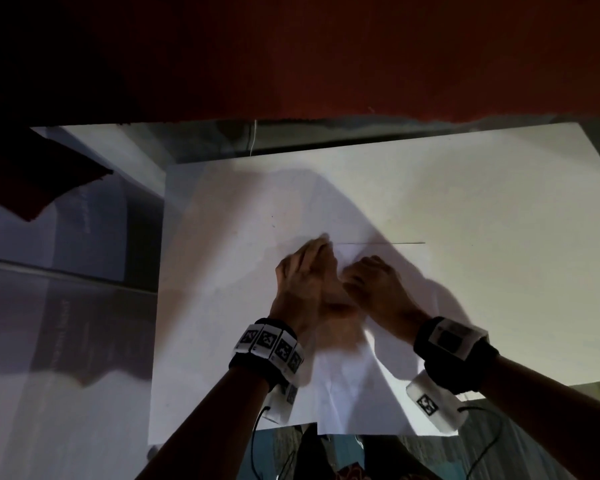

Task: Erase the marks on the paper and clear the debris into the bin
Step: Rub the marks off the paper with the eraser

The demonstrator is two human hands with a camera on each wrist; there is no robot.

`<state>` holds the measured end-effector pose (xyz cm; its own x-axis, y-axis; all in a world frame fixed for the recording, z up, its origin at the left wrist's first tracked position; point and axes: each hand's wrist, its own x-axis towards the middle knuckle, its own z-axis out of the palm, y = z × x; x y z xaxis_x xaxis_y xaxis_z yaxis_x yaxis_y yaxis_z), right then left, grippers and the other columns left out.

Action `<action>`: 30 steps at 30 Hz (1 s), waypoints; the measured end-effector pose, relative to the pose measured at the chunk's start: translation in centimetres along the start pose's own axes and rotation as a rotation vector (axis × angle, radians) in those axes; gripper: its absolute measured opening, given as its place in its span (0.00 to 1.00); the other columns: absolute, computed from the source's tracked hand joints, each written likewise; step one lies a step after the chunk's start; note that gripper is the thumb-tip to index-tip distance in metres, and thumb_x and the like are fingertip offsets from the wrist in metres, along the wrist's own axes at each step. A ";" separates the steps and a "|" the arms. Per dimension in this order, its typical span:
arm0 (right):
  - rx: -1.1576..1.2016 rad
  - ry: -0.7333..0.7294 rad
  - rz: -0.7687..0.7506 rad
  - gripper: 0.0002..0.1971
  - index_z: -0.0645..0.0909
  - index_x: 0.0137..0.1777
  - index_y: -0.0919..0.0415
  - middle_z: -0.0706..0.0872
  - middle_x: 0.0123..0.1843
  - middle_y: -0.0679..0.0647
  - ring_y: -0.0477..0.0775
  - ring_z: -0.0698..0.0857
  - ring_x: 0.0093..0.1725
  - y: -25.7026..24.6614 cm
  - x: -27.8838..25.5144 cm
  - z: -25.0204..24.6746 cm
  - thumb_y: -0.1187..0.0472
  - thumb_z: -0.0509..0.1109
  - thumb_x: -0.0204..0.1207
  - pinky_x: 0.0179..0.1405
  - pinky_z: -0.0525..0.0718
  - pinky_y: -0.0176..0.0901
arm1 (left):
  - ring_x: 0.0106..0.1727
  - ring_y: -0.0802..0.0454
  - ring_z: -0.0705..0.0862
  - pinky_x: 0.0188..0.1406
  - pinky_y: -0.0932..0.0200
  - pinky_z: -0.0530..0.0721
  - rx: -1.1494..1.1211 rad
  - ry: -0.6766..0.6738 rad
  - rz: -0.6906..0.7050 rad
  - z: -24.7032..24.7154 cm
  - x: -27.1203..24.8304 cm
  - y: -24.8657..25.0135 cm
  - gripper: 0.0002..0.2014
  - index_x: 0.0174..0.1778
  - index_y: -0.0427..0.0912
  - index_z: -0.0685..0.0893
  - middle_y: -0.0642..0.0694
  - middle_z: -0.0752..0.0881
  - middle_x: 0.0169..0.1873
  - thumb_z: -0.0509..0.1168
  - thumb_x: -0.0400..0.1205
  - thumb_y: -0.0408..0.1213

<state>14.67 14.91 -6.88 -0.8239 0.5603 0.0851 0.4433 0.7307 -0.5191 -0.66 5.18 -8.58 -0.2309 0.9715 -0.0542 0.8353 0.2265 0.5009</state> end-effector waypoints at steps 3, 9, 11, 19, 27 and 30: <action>-0.029 0.107 0.118 0.10 0.88 0.42 0.62 0.88 0.40 0.58 0.63 0.84 0.40 2.4 0.9 -1.1 0.62 0.64 0.73 0.45 0.75 0.50 | 0.86 0.51 0.55 0.82 0.49 0.54 -0.043 -0.022 0.000 -0.1 0.1 -0.1 0.62 0.89 0.42 0.60 0.51 0.56 0.89 0.79 0.65 0.69; 0.002 0.023 0.006 0.03 0.86 0.38 0.63 0.87 0.37 0.57 0.62 0.83 0.36 1.5 -0.2 -0.1 0.66 0.70 0.70 0.44 0.75 0.51 | 0.86 0.51 0.56 0.78 0.59 0.48 -0.029 -0.015 0.009 -0.2 0.1 0.0 0.61 0.88 0.45 0.61 0.53 0.54 0.89 0.79 0.63 0.68; -0.002 0.149 0.130 0.05 0.88 0.41 0.63 0.88 0.38 0.58 0.63 0.84 0.37 2.9 0.8 -1.3 0.66 0.70 0.71 0.43 0.75 0.50 | 0.87 0.50 0.54 0.81 0.54 0.49 -0.038 -0.038 -0.001 -0.2 0.1 0.0 0.63 0.90 0.43 0.58 0.52 0.53 0.90 0.78 0.64 0.70; 0.033 0.146 0.118 0.03 0.86 0.38 0.63 0.87 0.35 0.57 0.62 0.84 0.36 2.2 0.2 -1.4 0.67 0.72 0.71 0.41 0.70 0.44 | 0.87 0.51 0.53 0.79 0.56 0.47 -0.007 -0.033 0.004 -0.2 0.0 0.0 0.63 0.90 0.44 0.59 0.51 0.53 0.90 0.77 0.64 0.70; -0.017 0.118 0.057 0.04 0.87 0.35 0.62 0.88 0.35 0.57 0.61 0.85 0.35 1.3 0.6 -0.9 0.70 0.74 0.67 0.41 0.71 0.46 | 0.87 0.48 0.56 0.81 0.49 0.53 -0.014 -0.032 0.015 -0.3 -0.2 -0.2 0.62 0.89 0.43 0.61 0.50 0.55 0.90 0.75 0.64 0.71; -0.035 0.132 0.139 0.02 0.87 0.38 0.64 0.88 0.36 0.58 0.63 0.86 0.37 0.6 1.0 -0.8 0.70 0.74 0.68 0.43 0.73 0.48 | 0.87 0.50 0.56 0.79 0.53 0.52 -0.021 -0.033 0.014 -0.1 -0.2 -0.4 0.62 0.89 0.44 0.60 0.51 0.54 0.90 0.68 0.63 0.76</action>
<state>14.38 16.21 -6.47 -0.7016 0.7012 0.1267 0.5633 0.6547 -0.5040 -1.02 4.89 -8.71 -0.2022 0.9765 -0.0748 0.8277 0.2112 0.5200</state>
